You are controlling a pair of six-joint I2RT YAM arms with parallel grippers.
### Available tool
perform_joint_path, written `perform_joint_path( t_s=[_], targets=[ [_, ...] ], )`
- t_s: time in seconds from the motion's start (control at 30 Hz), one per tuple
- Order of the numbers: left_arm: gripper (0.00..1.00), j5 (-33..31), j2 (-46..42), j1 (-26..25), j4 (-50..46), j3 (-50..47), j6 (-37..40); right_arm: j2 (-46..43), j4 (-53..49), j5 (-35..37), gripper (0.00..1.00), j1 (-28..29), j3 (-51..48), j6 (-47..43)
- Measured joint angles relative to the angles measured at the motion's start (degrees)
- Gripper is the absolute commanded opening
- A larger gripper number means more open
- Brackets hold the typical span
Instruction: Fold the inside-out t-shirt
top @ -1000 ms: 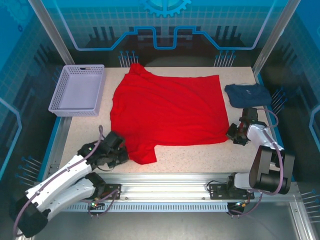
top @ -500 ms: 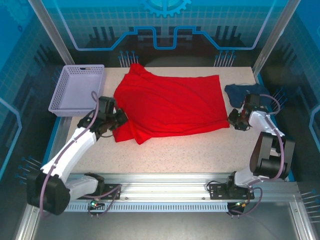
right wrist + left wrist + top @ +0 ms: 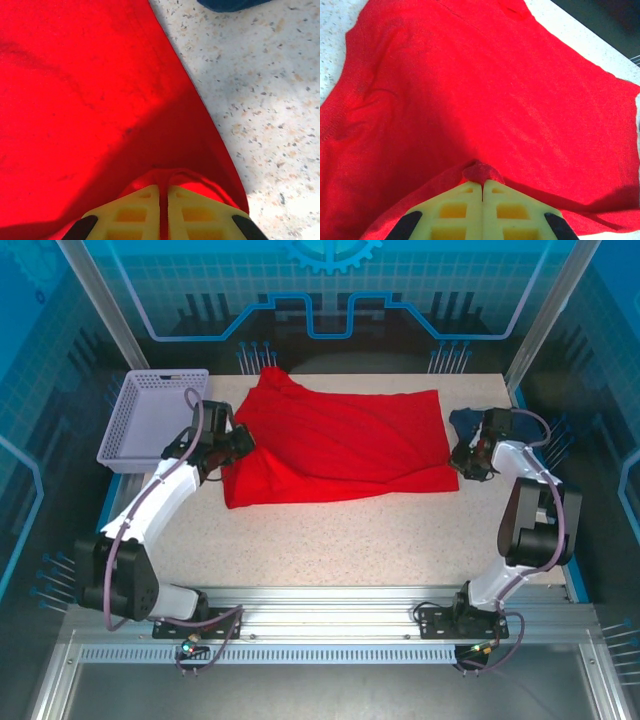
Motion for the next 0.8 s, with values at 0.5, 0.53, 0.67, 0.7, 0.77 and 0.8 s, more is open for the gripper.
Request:
perform_joint_path(
  t_s=[0.5,0.53,0.67,0.7,0.77,0.8],
  targets=[
    [0.0,2.7,9.9,4.3,1.6,7.5,1.9,7.0,-0.1,0.0,0.11,0.7,7.3,0.0],
    [0.0,3.0,10.6,4.5,1.6,8.1,2.0,7.5,-0.2,0.0,0.11,0.7,7.6,0.0],
    [0.0,4.1,14.7,4.7,1.9,11.9,2.3,9.3,-0.2,0.0,0.11,0.7,8.7,0.0],
    [0.0,4.5,15.6,4.7,2.0,12.7,2.5,9.8,-0.2,0.0,0.11,0.8,9.1,0.0],
    [0.0,4.9,17.3,4.7,2.2,13.9,3.0,10.5,-0.2,0.0,0.11,0.9,9.9,0.0],
    [0.0,5.0,17.9,4.7,2.3,14.4,3.0,11.0,-0.2,-0.1,0.11,1.0,10.5,0.0]
  ],
)
